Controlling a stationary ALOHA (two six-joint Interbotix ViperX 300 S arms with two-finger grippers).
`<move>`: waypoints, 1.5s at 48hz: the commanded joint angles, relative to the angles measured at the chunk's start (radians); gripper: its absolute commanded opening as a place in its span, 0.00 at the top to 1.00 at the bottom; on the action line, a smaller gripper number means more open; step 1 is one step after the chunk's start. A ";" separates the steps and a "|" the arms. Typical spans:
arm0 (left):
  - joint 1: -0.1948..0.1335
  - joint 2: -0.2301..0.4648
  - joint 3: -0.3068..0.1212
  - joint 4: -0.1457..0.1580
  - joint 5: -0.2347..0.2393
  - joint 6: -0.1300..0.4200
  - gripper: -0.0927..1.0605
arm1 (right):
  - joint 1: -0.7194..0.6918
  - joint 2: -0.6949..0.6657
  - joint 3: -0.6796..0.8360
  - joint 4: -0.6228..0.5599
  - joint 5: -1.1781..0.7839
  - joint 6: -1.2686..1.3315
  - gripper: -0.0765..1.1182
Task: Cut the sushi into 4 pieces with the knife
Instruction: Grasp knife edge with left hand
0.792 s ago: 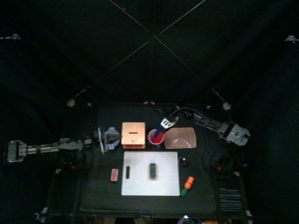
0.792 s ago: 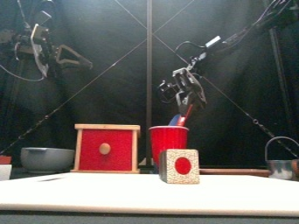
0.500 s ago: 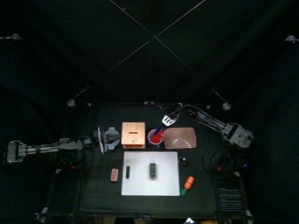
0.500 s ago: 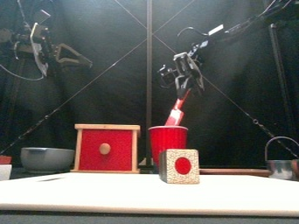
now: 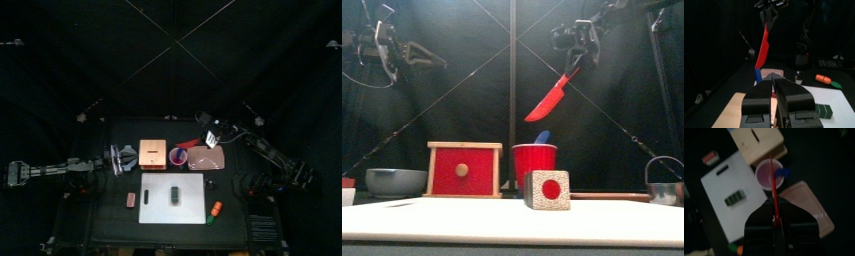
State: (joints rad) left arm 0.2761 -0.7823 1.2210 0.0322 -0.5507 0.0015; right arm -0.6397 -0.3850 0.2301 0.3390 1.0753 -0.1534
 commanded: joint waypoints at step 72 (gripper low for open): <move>-0.255 0.390 -0.328 -0.011 0.322 -0.014 0.16 | 0.609 -0.184 0.761 -0.265 -1.261 0.002 0.78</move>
State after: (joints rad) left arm 0.0199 -0.4065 0.9235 0.0215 -0.2148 -0.0107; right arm -0.0383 -0.5645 0.9986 0.0690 -0.1733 -0.1488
